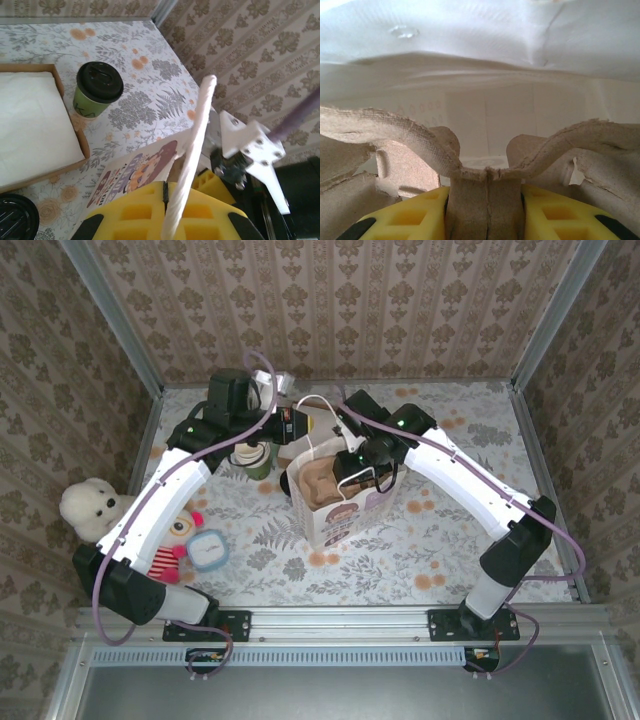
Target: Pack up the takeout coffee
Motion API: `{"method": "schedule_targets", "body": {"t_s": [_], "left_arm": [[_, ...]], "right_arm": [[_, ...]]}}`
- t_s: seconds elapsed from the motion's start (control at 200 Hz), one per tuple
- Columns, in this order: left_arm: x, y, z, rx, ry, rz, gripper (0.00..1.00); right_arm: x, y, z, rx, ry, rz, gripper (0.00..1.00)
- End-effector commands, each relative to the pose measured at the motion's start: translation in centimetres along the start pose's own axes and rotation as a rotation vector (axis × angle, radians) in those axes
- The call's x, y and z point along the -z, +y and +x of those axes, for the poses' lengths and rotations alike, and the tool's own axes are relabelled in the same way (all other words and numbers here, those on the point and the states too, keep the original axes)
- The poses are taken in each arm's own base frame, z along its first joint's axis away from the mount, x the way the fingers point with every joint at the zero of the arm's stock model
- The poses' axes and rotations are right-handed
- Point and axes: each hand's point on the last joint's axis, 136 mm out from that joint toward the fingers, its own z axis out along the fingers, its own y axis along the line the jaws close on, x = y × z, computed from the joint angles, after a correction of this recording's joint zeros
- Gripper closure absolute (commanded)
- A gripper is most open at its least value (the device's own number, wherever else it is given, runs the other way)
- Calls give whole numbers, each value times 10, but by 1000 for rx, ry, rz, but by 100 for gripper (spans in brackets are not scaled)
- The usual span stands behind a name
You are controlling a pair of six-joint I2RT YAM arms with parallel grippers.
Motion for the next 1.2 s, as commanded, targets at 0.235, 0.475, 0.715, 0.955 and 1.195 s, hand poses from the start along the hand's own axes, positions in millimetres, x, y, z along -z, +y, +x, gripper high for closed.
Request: {"method": "schedule_targets", "body": {"t_s": [0.235,0.475,0.715,0.955,1.195], "left_arm": [[1,-10,-33,-27,-166,37,100],[-4,-20,-25,-66,-139,92,100],[7,-9,-25,-83,-163,25,100],[13,1,-41,-69,-269,1,100],[13,-38,-36,-218,-306,127,100]], "right_arm": [[-13,-3,27,46,152,22,63],[-29,-5,29,29,208,38,63],[-25,1,29,43,219,11,64],[-16,-1,43,92,241,6,64],[-16,14,36,21,235,-61,64]]}}
